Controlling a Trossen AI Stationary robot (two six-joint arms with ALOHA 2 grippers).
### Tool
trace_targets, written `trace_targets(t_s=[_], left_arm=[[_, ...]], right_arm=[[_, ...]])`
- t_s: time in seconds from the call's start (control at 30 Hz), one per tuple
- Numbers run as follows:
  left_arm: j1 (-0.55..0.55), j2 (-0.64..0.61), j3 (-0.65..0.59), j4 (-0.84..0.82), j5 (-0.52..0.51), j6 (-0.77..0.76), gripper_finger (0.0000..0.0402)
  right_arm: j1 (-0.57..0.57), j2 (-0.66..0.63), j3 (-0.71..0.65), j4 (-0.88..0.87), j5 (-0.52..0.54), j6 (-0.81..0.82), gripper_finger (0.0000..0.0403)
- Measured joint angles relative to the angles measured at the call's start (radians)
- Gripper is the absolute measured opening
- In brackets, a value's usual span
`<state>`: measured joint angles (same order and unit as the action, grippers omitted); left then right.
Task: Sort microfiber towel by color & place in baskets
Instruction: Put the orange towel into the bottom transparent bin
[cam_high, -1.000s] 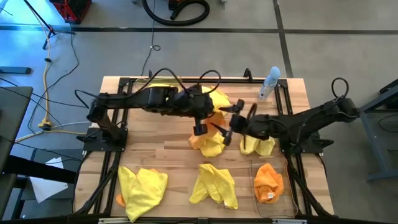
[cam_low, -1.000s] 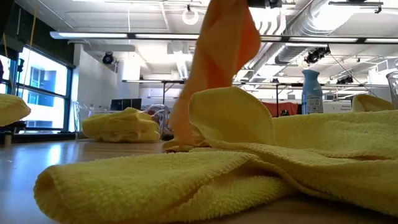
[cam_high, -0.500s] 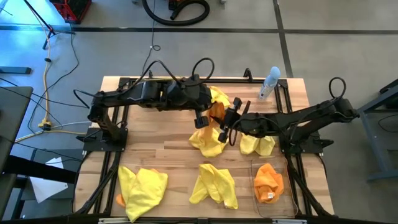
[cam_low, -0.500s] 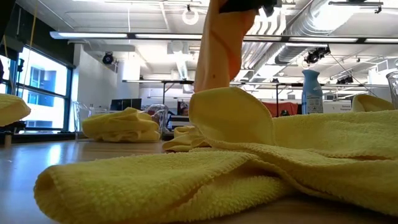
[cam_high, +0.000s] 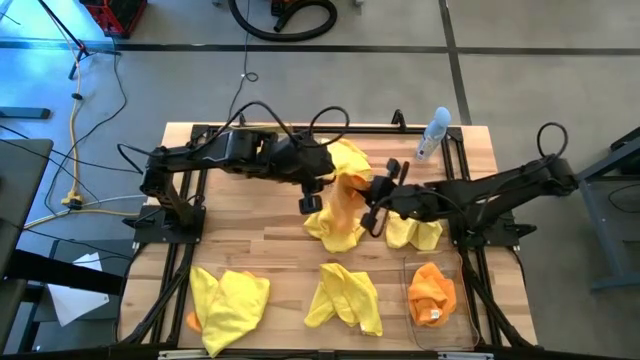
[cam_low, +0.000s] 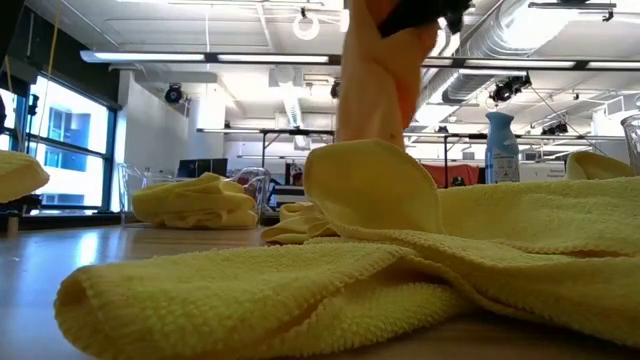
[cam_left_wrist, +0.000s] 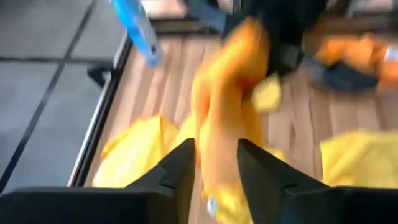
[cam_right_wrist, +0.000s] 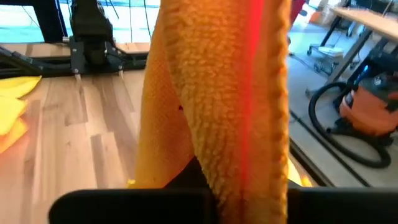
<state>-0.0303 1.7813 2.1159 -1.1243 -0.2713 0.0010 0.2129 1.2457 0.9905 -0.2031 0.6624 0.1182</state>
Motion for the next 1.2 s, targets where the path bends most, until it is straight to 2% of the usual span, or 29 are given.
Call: trace_targets(t_s=[0.13,0.23,0.43,0.6,0.87,0.97,1.2], left_arm=[[-0.005,0.001,-0.01,-0.149,-0.002,-0.068,0.0134],[-0.03,0.0,-0.035,-0.193,-0.057,-0.101,0.0135],[-0.102,-0.074,-0.274,-0.171,-0.209,-0.175,0.0136],[-0.148,-0.198,-0.584,-0.013,-0.23,-0.253,0.0136],[-0.184,-0.521,-1.061,0.312,-0.179,-0.378,0.0136],[-0.188,-0.633,-1.198,0.385,-0.182,-0.422,0.0136],[-0.188,-0.854,-1.435,0.523,-0.184,-0.486,0.0136]], right_arm=[[0.048,-0.058,0.035,-0.177,0.034,0.099,0.0003],[0.095,-0.097,0.071,-0.297,0.05,0.2,0.0004],[0.204,-0.14,0.143,-0.511,0.08,0.356,0.0002],[0.29,-0.148,0.23,-0.709,0.079,0.492,0.0001],[0.438,-0.146,0.433,-1.052,0.011,0.852,0.0001],[0.502,-0.146,0.485,-1.108,-0.03,0.966,0.0001],[0.661,-0.144,0.548,-1.142,-0.053,1.135,0.0]])
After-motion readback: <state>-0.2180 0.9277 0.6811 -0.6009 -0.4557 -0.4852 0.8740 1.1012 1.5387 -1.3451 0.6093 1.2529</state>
